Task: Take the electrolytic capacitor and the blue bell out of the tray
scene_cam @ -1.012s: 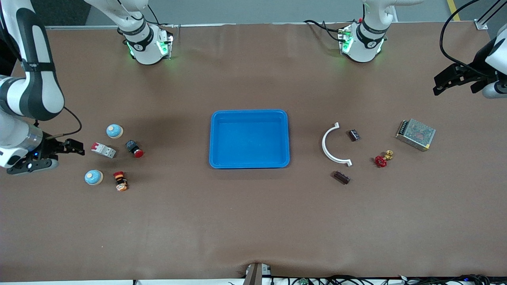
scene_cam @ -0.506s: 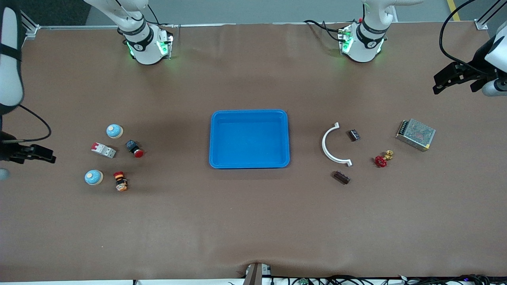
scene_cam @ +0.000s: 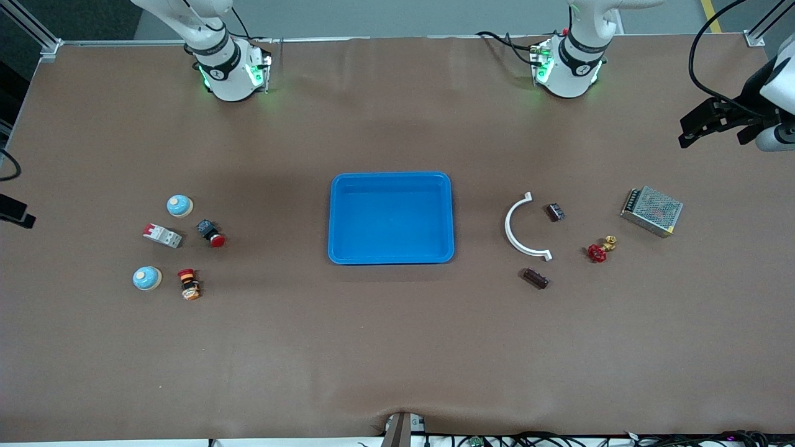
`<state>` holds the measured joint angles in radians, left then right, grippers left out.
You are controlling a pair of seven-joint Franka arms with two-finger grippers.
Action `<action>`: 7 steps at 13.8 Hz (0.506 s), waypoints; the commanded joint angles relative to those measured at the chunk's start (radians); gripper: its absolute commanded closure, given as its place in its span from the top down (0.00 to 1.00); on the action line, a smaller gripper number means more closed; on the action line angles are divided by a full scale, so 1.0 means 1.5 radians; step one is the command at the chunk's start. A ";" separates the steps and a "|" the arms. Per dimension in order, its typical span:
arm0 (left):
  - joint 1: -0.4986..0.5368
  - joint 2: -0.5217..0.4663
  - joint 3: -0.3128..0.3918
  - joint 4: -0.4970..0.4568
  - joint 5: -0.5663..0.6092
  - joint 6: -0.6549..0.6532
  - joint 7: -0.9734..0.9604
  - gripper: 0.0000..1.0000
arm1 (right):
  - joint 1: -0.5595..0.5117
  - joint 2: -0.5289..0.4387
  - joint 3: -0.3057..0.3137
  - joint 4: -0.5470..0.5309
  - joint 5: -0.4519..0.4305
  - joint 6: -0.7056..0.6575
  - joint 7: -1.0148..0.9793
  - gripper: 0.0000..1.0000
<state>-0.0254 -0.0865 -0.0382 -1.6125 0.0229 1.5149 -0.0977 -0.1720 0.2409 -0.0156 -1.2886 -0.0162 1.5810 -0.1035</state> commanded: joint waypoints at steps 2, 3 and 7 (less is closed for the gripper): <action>0.006 -0.020 -0.002 -0.019 -0.012 0.008 0.006 1.00 | -0.001 -0.033 0.002 0.010 0.005 -0.044 0.061 1.00; 0.006 -0.020 -0.002 -0.019 -0.012 0.007 0.006 1.00 | -0.001 -0.045 0.005 0.010 0.005 -0.061 0.069 1.00; 0.006 -0.020 -0.001 -0.018 -0.012 0.007 0.005 1.00 | 0.007 -0.113 0.010 -0.038 0.006 -0.074 0.068 1.00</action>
<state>-0.0249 -0.0866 -0.0379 -1.6140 0.0229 1.5149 -0.0977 -0.1695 0.1346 -0.0047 -1.2793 -0.0156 1.4711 -0.0233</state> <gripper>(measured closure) 0.000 0.000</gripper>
